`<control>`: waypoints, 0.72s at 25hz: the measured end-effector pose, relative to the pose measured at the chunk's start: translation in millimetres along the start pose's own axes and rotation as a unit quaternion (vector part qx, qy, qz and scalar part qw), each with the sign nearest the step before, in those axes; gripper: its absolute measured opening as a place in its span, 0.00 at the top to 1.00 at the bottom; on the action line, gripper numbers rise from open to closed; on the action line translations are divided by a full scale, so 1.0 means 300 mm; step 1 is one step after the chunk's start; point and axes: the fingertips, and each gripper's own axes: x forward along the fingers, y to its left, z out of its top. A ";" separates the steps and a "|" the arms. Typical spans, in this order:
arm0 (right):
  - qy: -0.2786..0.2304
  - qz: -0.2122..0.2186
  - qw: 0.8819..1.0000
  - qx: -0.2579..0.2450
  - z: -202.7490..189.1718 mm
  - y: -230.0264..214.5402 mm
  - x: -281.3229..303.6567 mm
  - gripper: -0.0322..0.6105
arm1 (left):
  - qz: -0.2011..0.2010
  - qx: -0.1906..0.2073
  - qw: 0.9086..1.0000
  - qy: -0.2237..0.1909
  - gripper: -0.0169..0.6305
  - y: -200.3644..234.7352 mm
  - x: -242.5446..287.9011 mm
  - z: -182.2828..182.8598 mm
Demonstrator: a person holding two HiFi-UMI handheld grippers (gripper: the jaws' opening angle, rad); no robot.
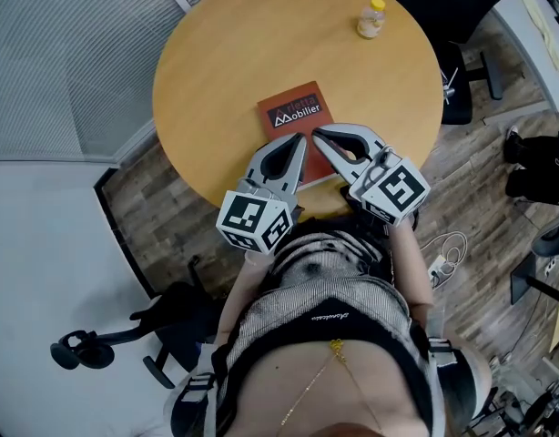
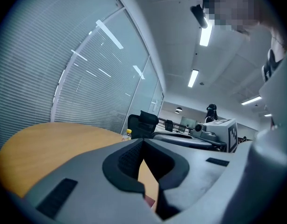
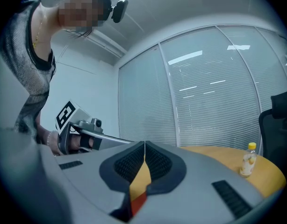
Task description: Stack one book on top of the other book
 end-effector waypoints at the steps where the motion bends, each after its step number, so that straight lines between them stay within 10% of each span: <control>1: 0.001 0.000 1.000 0.001 -0.002 0.001 0.000 0.91 | 0.001 -0.003 1.000 0.000 0.94 0.002 0.000 -0.002; 18: 0.002 0.001 1.000 0.008 -0.018 -0.017 0.009 0.91 | 0.002 -0.008 1.000 0.012 0.94 0.014 0.004 -0.032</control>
